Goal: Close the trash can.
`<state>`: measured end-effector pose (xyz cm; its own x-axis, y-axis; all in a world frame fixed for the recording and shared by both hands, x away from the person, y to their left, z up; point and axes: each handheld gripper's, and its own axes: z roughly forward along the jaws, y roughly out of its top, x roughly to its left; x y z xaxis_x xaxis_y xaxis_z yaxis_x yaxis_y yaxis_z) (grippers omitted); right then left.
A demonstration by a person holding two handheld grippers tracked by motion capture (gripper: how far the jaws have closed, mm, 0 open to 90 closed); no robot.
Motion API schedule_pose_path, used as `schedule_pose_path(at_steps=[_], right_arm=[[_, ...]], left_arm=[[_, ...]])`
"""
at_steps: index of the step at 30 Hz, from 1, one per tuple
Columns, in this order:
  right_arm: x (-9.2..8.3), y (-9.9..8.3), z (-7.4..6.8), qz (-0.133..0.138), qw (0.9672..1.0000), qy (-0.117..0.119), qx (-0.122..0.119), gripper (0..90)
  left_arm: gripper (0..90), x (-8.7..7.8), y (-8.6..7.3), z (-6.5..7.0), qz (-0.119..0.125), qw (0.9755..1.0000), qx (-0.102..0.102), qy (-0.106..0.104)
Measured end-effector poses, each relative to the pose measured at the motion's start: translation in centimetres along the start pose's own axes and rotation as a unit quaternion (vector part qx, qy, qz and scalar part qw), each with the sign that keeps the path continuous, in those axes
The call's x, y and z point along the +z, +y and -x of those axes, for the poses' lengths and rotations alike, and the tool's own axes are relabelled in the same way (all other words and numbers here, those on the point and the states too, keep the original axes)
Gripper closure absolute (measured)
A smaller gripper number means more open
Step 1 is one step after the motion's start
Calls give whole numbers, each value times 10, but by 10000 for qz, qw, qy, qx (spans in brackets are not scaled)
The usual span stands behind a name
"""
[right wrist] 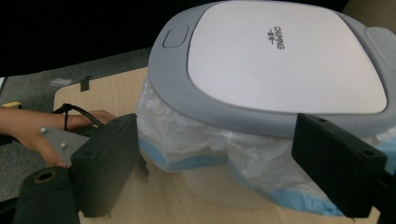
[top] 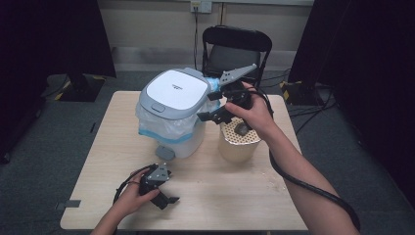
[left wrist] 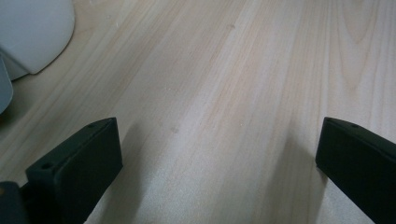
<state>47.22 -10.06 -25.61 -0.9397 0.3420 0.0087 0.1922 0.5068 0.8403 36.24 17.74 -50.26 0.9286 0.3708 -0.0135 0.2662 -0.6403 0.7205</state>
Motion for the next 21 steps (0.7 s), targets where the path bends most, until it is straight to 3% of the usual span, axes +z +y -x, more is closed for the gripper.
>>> schedule_pose_path(at_steps=[10,21], right_arm=[[-19,-26,-2,167,9997,-46,150,144],[-30,-53,-6,146,9996,-94,222,145]], left_arm=[[0,0,0,0,1,10000,-3,2],[0,0,0,0,11,10000,-6,8]])
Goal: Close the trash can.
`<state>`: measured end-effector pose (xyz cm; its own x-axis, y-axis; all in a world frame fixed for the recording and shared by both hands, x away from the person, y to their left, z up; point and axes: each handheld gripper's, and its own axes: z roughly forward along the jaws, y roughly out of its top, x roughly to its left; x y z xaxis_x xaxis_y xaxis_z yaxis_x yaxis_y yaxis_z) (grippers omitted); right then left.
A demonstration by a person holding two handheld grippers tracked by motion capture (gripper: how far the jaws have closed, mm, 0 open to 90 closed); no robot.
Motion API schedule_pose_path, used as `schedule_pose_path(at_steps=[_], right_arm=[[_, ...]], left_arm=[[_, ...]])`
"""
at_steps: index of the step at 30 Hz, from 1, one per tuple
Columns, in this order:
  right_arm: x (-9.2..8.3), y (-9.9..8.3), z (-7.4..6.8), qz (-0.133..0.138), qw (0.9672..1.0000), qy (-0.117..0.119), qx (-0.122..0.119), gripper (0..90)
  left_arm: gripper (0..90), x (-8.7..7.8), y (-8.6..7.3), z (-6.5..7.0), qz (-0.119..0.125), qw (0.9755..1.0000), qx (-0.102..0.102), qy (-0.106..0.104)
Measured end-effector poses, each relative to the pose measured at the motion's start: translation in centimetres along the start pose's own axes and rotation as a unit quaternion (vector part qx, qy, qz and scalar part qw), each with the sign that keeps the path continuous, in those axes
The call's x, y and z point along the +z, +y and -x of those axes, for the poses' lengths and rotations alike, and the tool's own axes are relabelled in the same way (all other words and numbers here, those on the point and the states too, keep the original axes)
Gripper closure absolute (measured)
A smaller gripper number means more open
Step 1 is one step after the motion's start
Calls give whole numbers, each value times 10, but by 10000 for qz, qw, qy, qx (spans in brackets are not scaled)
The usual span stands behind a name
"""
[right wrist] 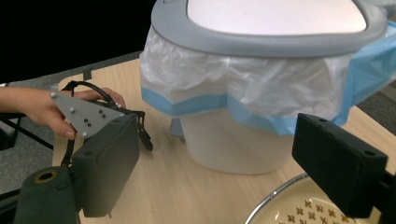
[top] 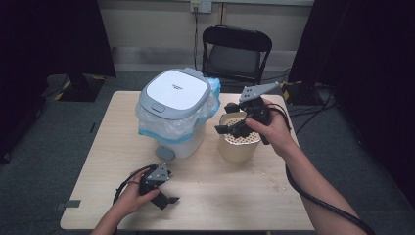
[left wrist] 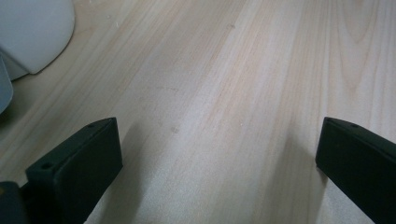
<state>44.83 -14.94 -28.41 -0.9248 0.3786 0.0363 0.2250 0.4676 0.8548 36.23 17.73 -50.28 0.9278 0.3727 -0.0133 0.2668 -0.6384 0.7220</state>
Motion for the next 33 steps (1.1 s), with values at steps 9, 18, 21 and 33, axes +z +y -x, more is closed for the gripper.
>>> schedule_pose_path(at_steps=[9,18,21,33], right_arm=[[-8,-23,-7,-80,9999,60,33,145],[-9,-49,-11,-167,9998,61,84,144],[-10,-57,-12,-200,9997,68,119,145],[-13,-85,-18,-248,9996,71,139,145]], left_arm=[[0,0,0,0,1,10000,3,2],[0,0,0,0,-13,10000,21,2],[0,0,0,0,-3,10000,-12,-6],[0,0,0,0,-1,10000,-12,-7]])
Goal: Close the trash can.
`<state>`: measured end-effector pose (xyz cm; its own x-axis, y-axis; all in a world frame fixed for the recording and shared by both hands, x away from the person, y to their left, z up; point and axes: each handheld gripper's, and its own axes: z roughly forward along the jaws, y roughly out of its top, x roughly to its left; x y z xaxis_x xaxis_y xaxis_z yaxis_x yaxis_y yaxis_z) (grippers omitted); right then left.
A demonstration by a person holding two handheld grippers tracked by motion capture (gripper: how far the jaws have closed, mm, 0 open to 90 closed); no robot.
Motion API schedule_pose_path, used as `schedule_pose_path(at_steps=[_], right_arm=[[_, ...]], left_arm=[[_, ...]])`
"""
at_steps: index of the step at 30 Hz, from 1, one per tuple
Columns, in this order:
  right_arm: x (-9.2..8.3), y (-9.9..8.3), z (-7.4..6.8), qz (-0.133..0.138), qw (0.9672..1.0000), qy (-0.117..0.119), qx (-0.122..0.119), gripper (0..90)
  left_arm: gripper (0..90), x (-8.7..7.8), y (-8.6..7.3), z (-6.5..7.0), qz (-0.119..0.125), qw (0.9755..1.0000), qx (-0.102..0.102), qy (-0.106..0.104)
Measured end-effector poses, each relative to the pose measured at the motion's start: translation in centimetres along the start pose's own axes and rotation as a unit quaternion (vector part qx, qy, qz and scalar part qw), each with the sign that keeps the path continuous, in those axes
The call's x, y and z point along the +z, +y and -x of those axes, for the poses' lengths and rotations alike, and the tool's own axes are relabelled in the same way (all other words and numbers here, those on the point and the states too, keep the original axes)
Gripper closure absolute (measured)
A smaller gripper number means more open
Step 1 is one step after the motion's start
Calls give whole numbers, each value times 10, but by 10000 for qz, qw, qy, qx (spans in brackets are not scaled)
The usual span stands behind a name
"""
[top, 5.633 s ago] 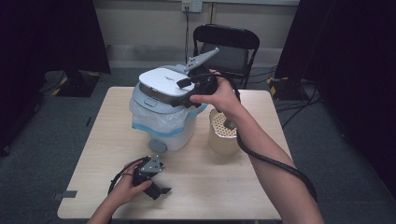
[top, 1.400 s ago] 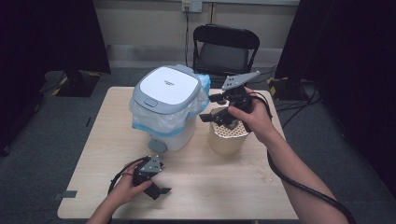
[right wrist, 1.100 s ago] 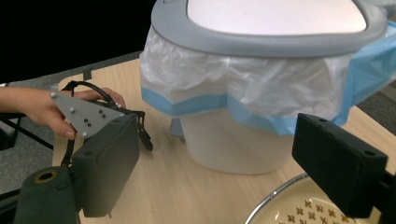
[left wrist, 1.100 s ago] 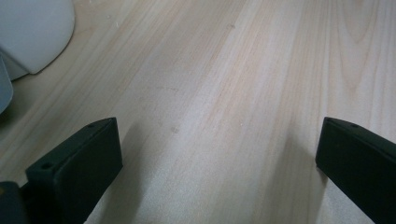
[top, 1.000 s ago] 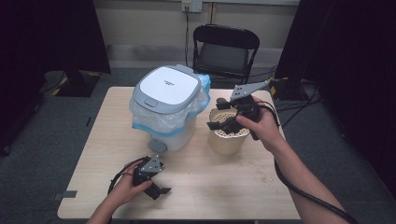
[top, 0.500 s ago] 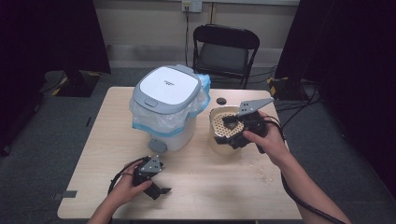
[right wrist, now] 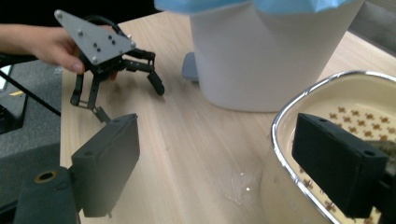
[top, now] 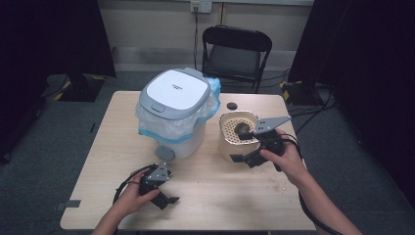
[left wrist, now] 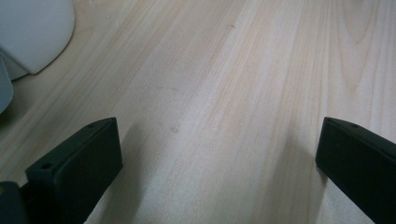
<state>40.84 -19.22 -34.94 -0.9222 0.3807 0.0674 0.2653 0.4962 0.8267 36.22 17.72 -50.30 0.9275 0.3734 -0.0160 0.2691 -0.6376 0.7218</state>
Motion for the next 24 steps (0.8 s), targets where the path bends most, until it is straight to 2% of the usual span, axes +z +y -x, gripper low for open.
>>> schedule_pose_path(at_steps=[12,24], right_arm=[[2,-31,-5,-89,10000,-24,37,145],[17,-61,-13,-203,9998,-2,58,145]], left_arm=[[0,0,0,0,0,10000,2,0],[0,0,0,0,-1,10000,2,-1]])
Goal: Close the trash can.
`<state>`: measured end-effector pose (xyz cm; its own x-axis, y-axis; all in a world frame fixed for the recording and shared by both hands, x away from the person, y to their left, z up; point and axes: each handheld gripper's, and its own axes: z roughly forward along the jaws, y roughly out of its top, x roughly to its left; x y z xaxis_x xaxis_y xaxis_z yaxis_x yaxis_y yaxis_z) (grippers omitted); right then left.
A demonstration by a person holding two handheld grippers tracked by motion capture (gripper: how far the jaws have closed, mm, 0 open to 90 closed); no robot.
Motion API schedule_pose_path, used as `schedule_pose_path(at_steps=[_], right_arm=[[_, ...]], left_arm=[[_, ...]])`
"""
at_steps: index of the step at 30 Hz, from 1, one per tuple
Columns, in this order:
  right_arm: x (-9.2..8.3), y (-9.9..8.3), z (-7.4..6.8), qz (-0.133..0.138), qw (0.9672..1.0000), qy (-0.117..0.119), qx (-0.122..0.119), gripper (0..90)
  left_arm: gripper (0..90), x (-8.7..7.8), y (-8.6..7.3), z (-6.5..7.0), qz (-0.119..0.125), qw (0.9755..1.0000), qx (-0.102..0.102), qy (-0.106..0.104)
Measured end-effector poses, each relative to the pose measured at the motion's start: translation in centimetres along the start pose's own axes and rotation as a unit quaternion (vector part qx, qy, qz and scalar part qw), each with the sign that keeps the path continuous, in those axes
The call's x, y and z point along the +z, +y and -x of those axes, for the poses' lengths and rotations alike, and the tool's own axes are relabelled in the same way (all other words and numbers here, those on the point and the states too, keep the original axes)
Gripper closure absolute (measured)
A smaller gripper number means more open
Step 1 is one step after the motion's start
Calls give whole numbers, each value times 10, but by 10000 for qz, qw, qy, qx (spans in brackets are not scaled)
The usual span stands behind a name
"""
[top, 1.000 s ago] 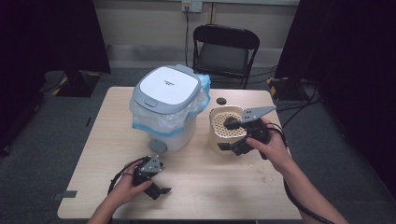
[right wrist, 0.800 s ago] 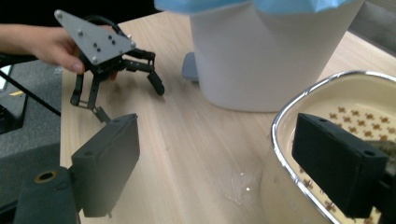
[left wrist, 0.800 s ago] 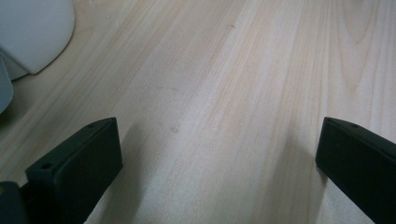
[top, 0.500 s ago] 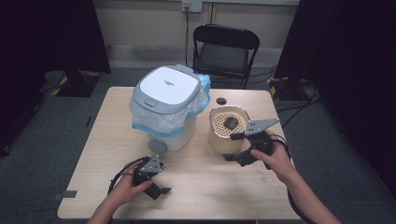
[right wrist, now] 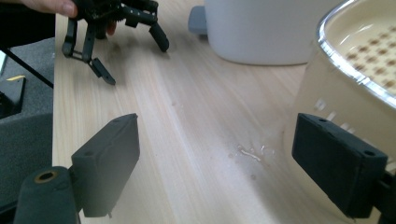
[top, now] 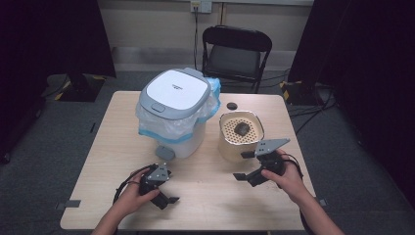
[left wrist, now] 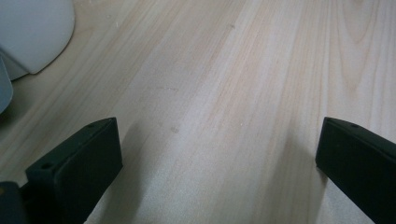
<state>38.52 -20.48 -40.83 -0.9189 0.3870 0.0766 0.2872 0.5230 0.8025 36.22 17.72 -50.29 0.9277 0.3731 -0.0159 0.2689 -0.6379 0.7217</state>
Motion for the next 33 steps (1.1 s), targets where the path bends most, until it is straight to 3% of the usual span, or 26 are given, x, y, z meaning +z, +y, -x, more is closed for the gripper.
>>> schedule_pose_path(at_steps=[14,25,33], right_arm=[[24,-27,-4,-81,9999,124,12,146],[40,-48,-5,-297,9995,51,-8,145],[59,-51,-14,-525,9983,242,-118,146]], left_arm=[[0,0,0,0,2,10000,-2,0],[0,0,0,0,4,10000,-4,1],[0,0,0,0,2,10000,-2,1]])
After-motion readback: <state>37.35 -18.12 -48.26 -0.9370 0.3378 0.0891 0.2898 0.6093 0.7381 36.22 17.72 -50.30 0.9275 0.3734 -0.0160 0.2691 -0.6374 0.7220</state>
